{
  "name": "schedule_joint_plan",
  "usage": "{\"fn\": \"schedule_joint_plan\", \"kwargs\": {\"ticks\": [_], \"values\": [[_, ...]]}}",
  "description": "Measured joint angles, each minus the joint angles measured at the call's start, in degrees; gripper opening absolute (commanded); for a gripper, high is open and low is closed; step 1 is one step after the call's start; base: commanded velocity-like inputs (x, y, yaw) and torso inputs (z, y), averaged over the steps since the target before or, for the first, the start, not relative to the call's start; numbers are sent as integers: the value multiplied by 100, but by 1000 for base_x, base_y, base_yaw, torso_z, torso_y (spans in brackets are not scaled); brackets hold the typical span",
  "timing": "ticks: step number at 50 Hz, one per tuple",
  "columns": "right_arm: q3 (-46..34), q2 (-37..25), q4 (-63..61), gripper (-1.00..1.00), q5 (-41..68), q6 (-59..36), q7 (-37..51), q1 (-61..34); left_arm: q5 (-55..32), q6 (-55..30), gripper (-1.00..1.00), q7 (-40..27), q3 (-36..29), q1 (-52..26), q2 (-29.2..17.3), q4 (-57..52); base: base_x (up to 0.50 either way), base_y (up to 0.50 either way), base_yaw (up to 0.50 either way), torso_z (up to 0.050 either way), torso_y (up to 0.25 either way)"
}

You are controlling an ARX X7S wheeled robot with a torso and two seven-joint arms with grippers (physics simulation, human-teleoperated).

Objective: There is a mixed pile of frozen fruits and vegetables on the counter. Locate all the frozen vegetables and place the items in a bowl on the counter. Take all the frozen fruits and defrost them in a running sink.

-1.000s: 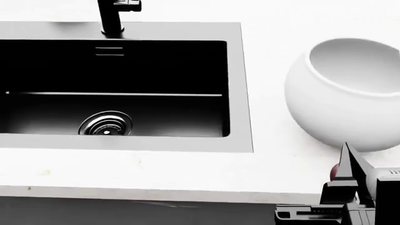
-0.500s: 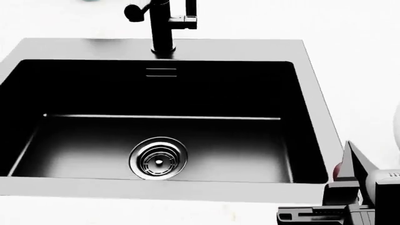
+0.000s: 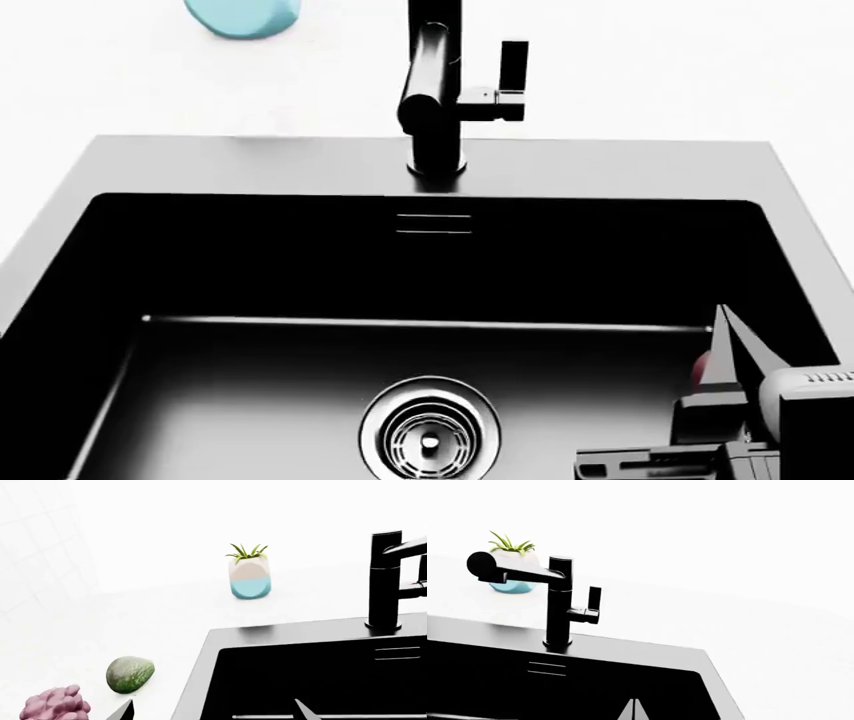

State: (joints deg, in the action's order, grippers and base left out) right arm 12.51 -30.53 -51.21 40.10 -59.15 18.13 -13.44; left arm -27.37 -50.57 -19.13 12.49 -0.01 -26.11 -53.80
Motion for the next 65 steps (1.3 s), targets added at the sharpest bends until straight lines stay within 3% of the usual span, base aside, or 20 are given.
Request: {"fn": "schedule_joint_plan", "kwargs": {"ticks": [13,20,31,45,55,56,65], "values": [[-156,14,90,-100,21,-25,19,-13,-70,13,100,-23,48,40,-29,-22,209,29,0,0,1],[-590,36,495,-100,221,-534,-21,-623,-147,-26,100,-52,110,26,-51,-58,0,0,0,0,0],[-1667,296,2370,-100,163,-888,-500,-1866,-270,-77,100,-99,189,2,-83,-110,0,0,0,0,0],[-2858,793,5188,-100,-464,-146,-1278,-2680,-307,-111,100,-184,153,-102,-114,-69,0,0,0,0,1],[-3201,967,6167,-100,-710,216,-1516,-2934,-374,-85,100,-187,286,-11,-149,-119,0,0,0,0,0],[-3213,970,6182,100,-717,223,-1517,-2947,-368,-68,100,-187,284,0,-150,-114,0,0,0,0,0],[-3098,869,5515,100,-578,31,-1181,-2940,-356,-110,100,-271,142,-120,-156,-65,0,0,0,0,0]]}}
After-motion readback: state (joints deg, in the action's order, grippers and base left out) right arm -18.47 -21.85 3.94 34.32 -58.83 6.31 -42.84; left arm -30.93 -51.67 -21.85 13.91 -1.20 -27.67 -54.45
